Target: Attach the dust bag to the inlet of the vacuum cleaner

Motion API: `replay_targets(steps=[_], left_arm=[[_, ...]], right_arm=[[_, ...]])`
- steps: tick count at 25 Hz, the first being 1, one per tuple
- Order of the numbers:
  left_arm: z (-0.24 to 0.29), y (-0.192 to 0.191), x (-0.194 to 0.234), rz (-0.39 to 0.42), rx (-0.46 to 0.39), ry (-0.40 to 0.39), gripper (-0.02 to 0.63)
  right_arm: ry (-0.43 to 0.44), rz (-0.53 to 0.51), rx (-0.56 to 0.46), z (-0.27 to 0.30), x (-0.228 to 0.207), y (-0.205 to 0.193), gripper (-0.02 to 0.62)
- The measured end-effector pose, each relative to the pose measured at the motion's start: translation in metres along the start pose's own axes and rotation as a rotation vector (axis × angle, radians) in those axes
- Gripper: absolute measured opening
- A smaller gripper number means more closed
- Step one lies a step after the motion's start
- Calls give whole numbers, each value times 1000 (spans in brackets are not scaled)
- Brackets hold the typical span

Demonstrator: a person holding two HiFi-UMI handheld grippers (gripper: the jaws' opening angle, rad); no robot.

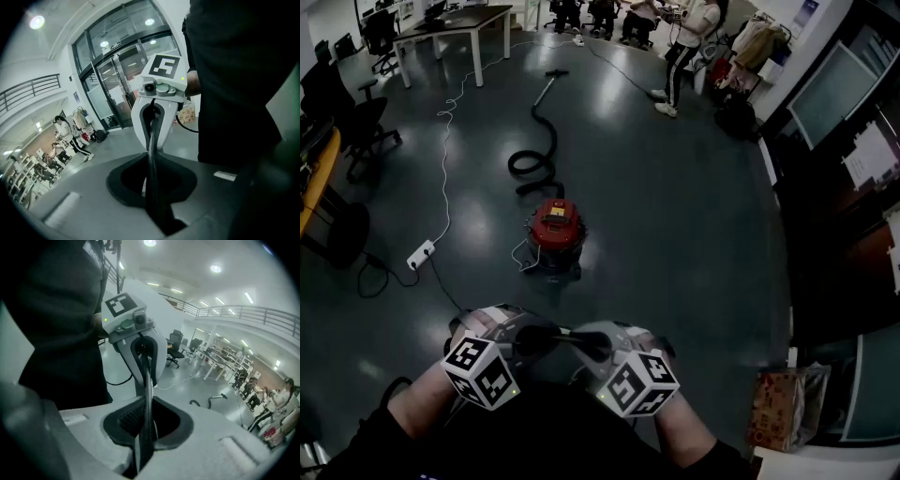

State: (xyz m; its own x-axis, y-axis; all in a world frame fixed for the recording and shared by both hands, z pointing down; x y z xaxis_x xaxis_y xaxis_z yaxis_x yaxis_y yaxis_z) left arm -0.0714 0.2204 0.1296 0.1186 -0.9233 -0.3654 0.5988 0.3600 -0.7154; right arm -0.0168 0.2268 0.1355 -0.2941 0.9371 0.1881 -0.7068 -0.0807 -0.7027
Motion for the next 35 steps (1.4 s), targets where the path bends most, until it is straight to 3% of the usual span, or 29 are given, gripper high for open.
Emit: replay_targets(steps=[15,28,35], left_arm=[[0,-18,3,-34,-8,-10,31],[-18,-77,23,-36,-71,-34,32],[-2,-100,36,-71,-62,-54,34]], right_arm=[[14,45,3,17,-5,1,38],[-60,87,48,73,-17,22,37],[-45,90,44,95,-33,8,35]])
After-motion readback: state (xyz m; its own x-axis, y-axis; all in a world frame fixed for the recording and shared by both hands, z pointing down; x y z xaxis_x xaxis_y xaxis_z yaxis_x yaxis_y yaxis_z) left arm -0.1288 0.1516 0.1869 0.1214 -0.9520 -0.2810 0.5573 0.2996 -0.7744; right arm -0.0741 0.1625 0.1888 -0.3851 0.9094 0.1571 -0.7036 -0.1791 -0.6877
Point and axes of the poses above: the fingertips, and each gripper's own axes: z forward along the fingers, x to its left, y out of its top, the point moved 4 cm from there along -z, backward along the fingers, and after that the axes turned 3 degrees about z, right-handed, at the moved point
